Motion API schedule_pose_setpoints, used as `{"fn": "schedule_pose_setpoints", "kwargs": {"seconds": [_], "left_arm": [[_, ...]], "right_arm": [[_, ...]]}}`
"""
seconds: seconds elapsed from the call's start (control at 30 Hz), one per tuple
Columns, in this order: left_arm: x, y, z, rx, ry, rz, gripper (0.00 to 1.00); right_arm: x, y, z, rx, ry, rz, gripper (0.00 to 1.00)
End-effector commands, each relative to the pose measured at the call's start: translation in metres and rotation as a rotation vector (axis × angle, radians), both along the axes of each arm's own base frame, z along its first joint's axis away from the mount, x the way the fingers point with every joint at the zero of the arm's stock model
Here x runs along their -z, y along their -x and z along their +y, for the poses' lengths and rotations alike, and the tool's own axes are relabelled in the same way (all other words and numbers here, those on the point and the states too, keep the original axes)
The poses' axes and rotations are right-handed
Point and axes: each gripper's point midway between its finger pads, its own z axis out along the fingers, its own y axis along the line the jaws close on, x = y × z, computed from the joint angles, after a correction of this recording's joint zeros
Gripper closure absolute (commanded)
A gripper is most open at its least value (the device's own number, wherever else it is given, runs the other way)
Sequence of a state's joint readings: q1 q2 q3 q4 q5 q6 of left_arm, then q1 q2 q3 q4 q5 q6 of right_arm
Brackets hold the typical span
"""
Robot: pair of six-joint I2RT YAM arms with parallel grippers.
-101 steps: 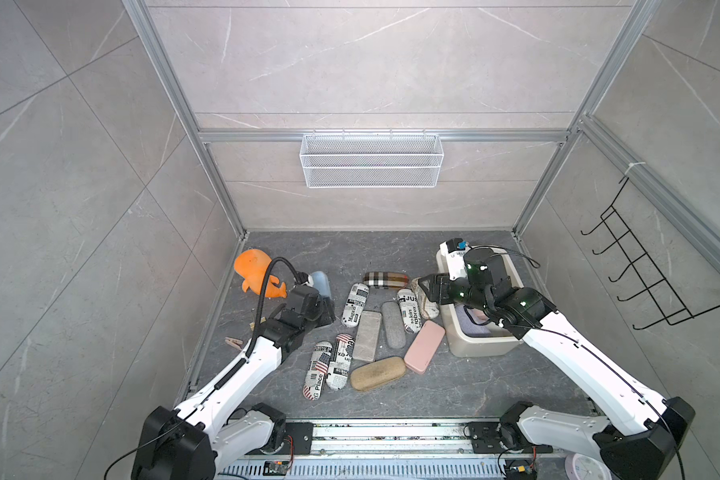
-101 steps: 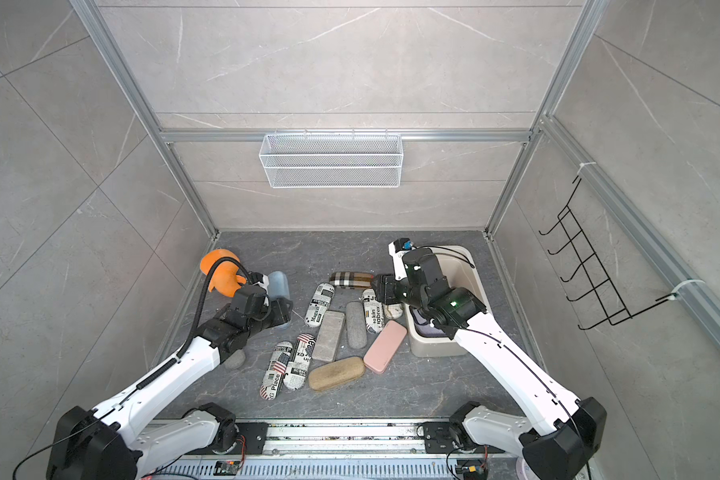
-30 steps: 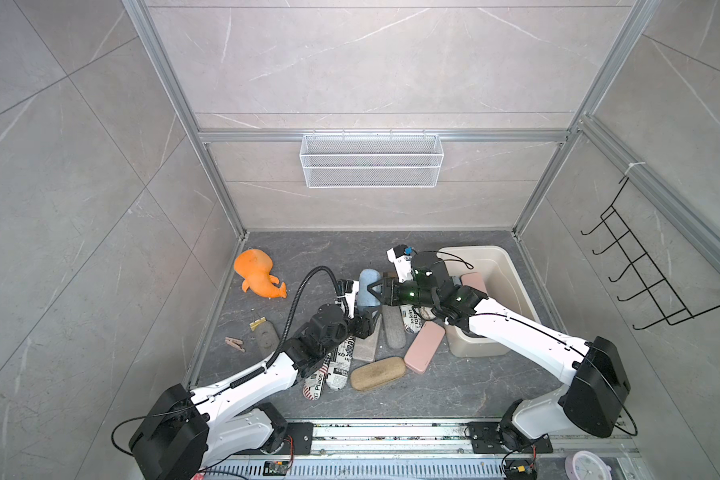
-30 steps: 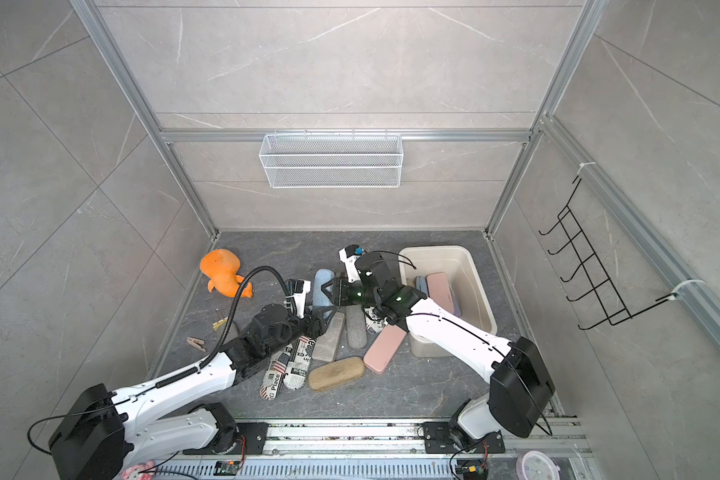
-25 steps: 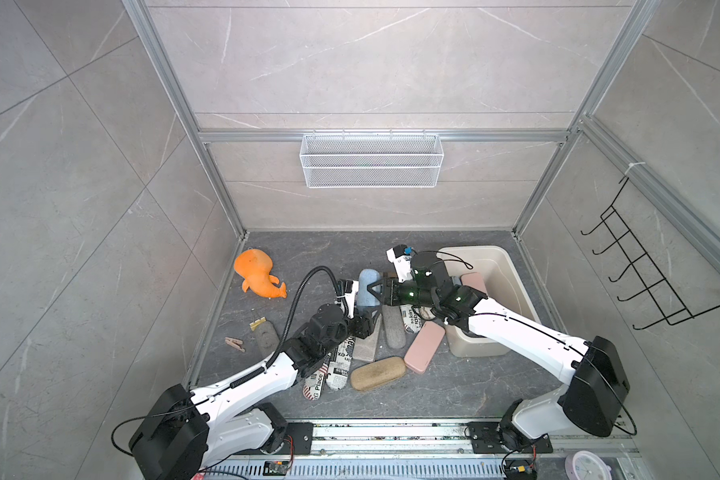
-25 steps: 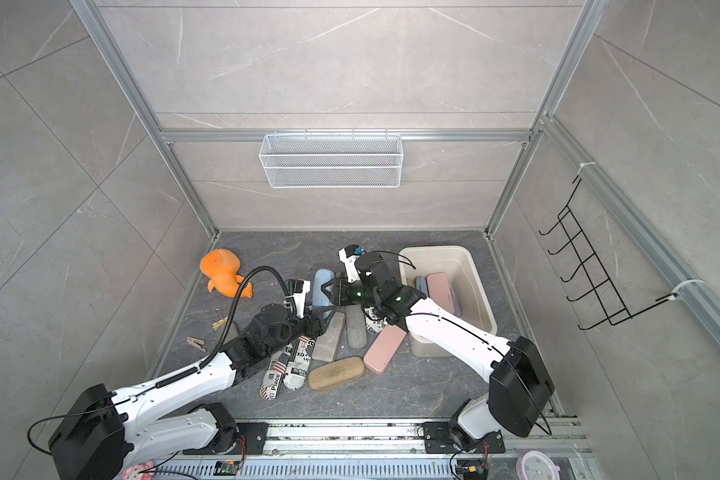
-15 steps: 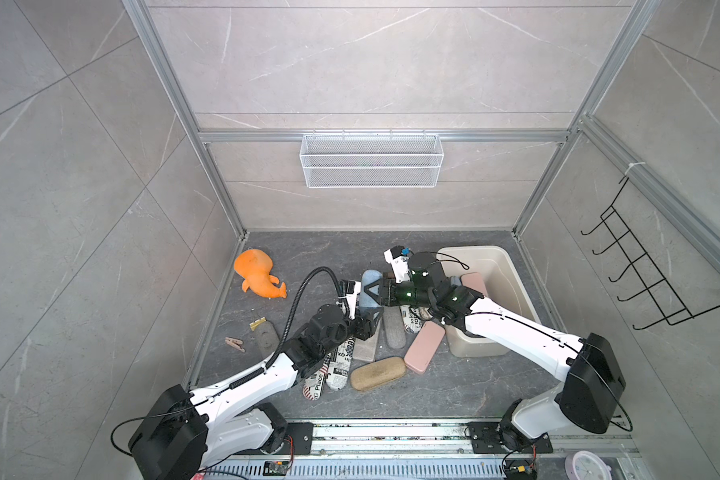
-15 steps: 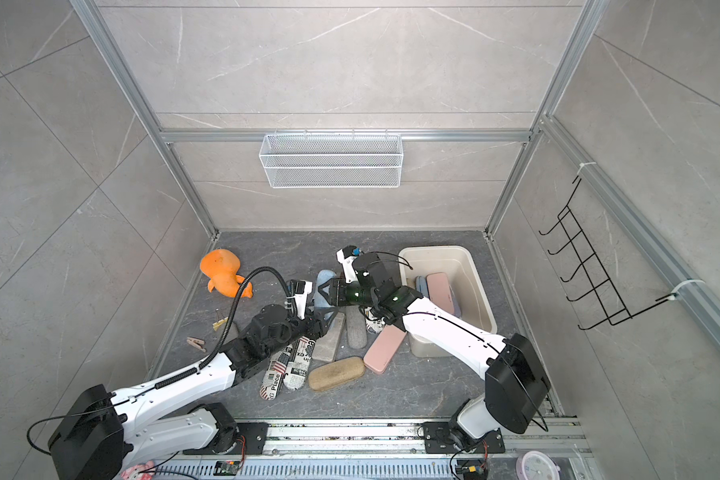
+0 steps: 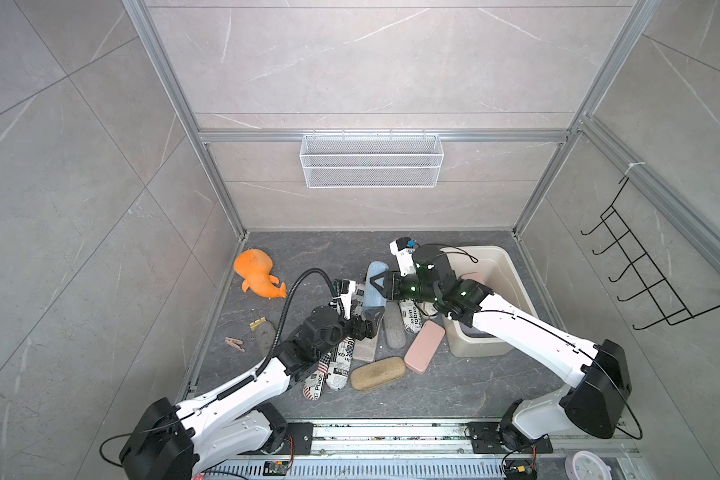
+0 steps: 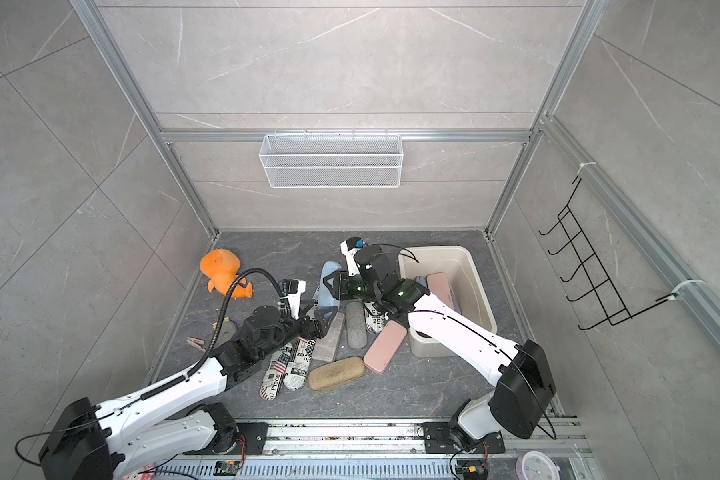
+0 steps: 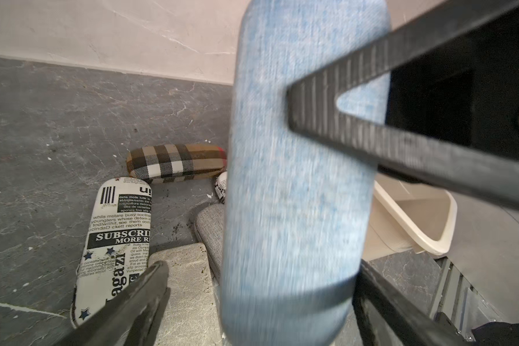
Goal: Put the glasses cases into the storage boxes
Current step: Pick up the glasses case at the center of the board.
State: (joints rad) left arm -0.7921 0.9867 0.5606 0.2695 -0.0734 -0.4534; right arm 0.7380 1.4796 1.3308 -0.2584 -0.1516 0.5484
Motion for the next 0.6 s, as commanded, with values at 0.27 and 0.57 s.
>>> {"fn": "schedule_pose_setpoints", "kwargs": {"seconds": [0.27,0.57], "left_arm": [[-0.008,0.009,0.048,-0.152,-0.073,-0.015,0.05],[-0.011,-0.002,0.036,-0.133,-0.125,-0.027,0.04]], "right_arm": [[-0.024,-0.017,-0.191,0.384,0.383,-0.067,0.64],[0.015,-0.008,-0.307,0.719,0.722,0.025,0.65]]}}
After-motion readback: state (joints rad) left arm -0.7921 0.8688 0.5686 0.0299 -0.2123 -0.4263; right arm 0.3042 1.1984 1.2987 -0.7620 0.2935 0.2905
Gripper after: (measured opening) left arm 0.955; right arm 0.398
